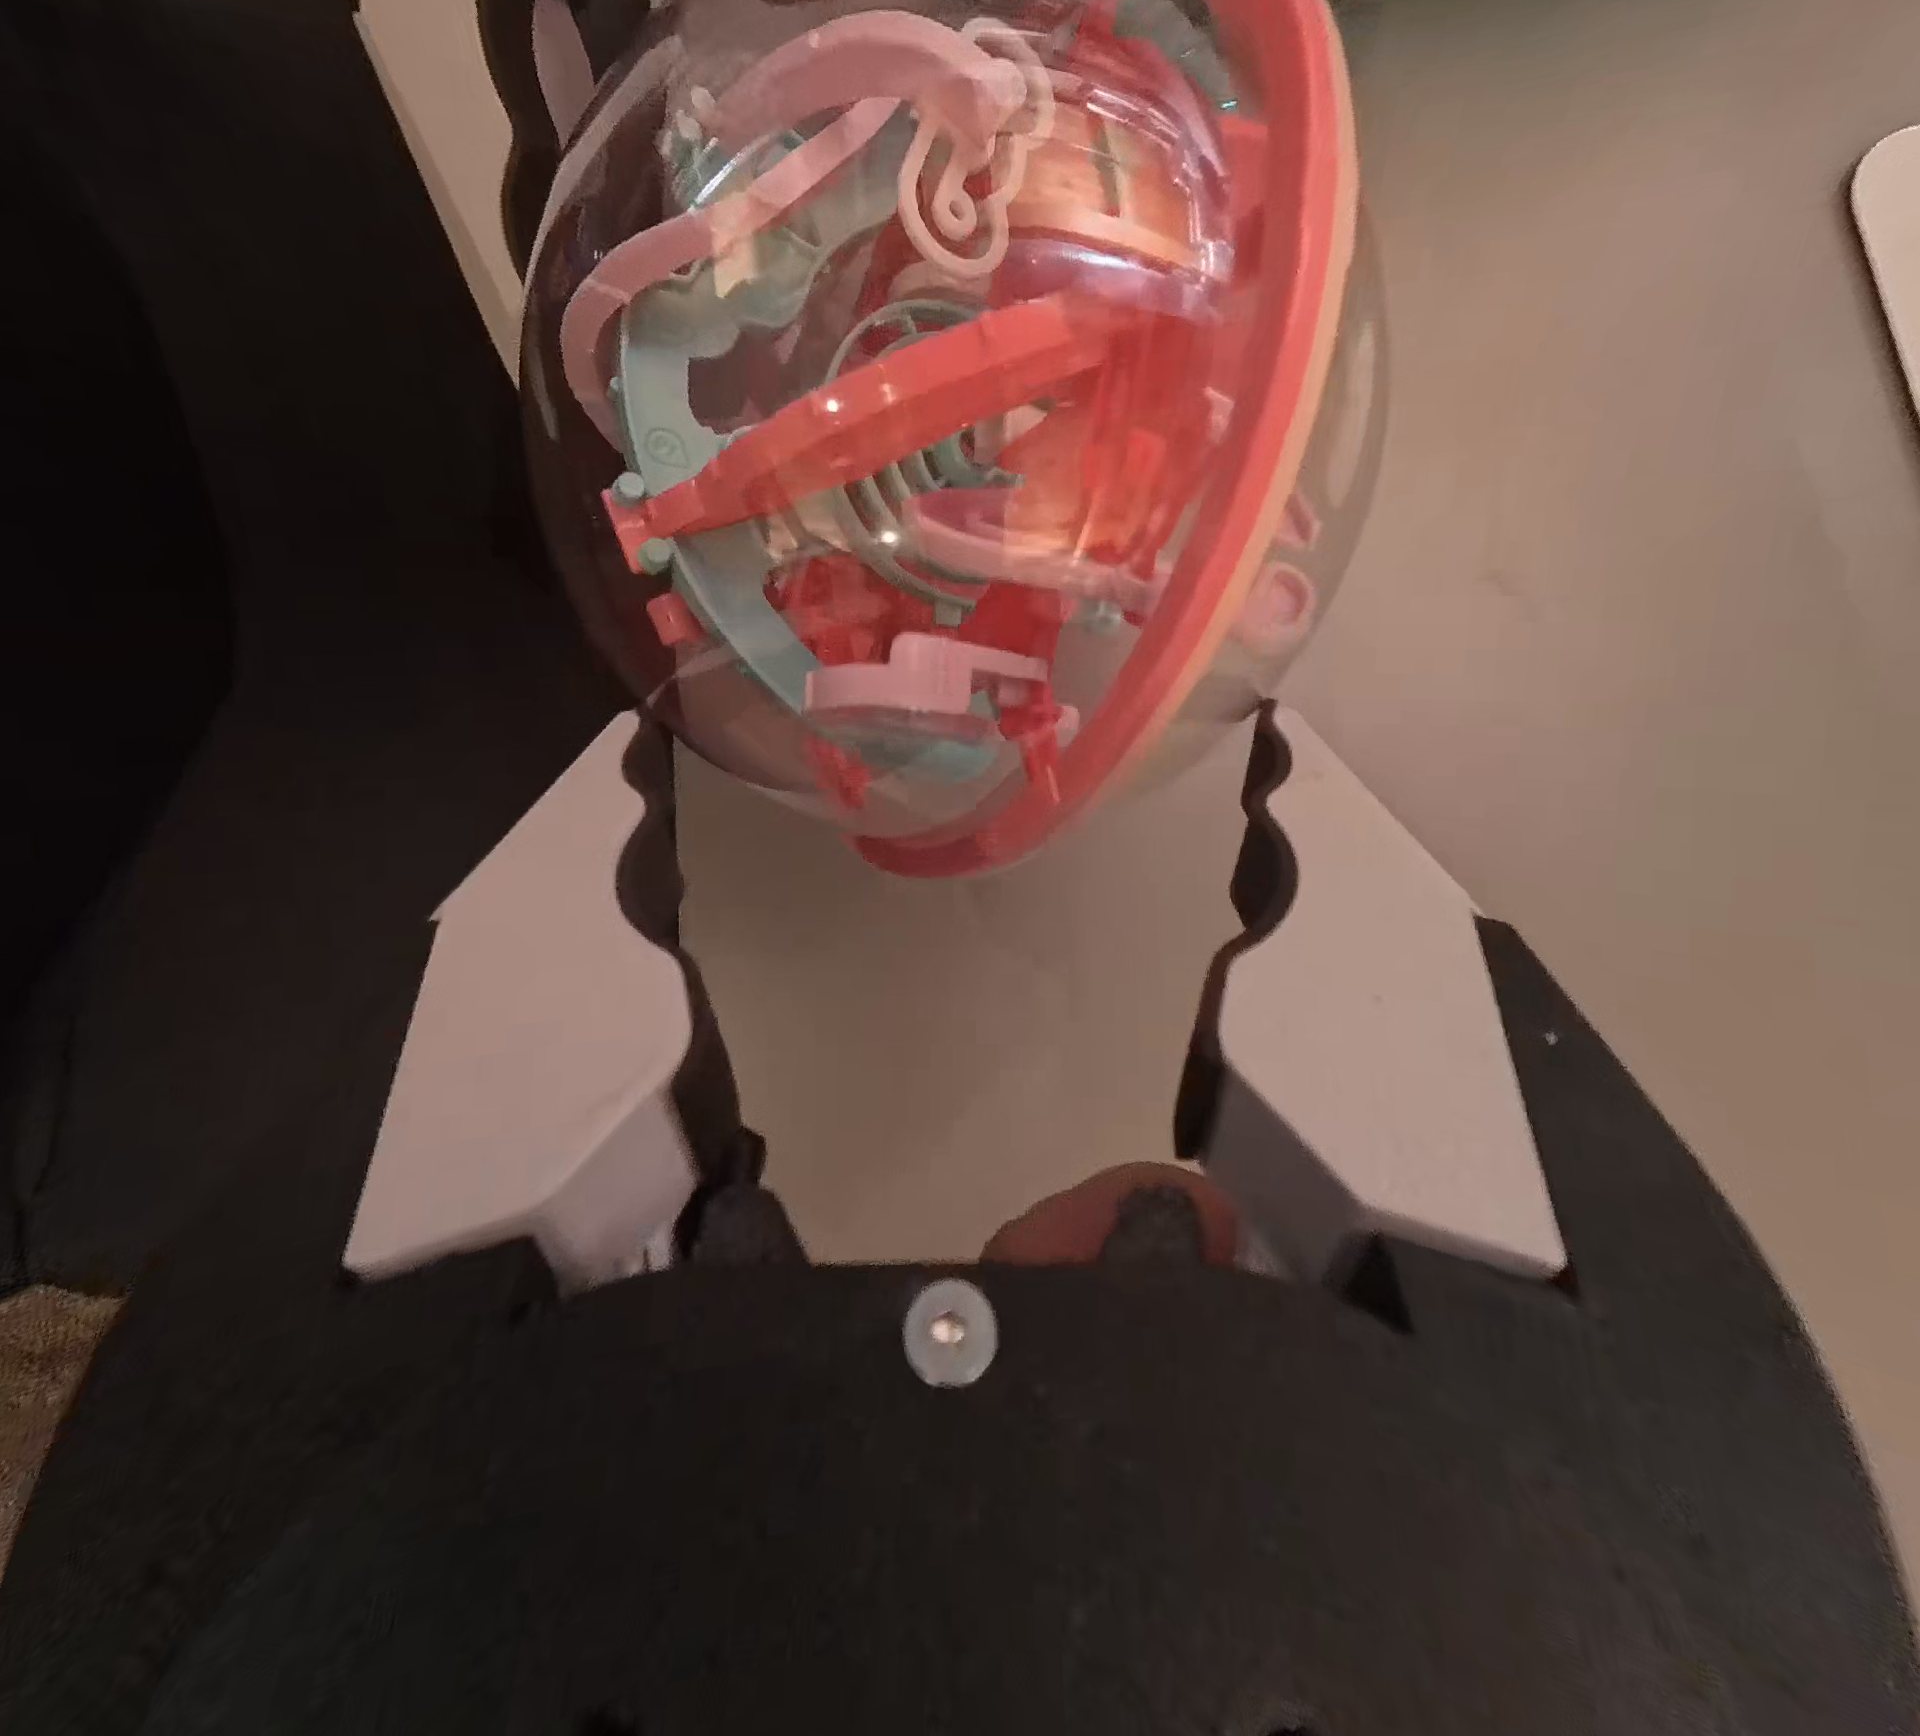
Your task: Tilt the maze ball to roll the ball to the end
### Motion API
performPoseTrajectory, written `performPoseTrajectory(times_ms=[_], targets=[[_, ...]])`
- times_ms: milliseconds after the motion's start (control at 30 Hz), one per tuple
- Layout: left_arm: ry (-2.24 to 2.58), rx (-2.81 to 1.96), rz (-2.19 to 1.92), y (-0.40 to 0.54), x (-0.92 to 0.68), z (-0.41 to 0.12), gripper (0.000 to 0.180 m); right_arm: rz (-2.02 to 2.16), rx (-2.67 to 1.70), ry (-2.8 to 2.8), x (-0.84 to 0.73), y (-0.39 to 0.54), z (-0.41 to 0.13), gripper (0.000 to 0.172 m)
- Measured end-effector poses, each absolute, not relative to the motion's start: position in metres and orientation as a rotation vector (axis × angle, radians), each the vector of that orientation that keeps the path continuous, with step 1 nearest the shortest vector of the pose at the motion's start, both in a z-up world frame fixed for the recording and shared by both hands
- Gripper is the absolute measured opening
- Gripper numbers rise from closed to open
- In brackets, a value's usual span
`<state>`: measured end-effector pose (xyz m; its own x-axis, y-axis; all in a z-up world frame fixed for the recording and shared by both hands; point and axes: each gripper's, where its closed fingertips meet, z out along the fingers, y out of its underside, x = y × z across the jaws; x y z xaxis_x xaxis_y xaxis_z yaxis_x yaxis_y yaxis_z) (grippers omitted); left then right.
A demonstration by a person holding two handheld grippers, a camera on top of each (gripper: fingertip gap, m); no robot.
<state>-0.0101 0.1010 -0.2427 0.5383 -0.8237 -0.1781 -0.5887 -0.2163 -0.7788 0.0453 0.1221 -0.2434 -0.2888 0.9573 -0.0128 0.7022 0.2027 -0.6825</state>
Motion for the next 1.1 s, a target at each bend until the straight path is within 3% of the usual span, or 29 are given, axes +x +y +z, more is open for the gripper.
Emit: performPoseTrajectory(times_ms=[267, 367, 833, 967, 1100], targets=[[1.133, -1.925, -0.353, 0.103, -0.02, -0.243, 0.148, 1.014, -1.624, -1.86, 0.061, 0.139, -0.246, 0.027], [1.111, -1.925, -0.366, 0.105, -0.021, -0.242, 0.148, 1.146, -1.644, -1.781, 0.06, 0.137, -0.245, 0.011], [1.024, -1.974, -0.479, 0.098, -0.029, -0.233, 0.137, 1.403, -1.683, -1.62, 0.055, 0.14, -0.243, 0.006], [0.995, -2.018, -0.484, 0.09, -0.041, -0.223, 0.115, 1.396, -1.681, -1.637, 0.056, 0.14, -0.244, 0.006], [0.905, -2.04, -0.556, 0.091, -0.06, -0.211, 0.08, 1.4, -1.682, -1.634, 0.059, 0.142, -0.246, 0.006]])
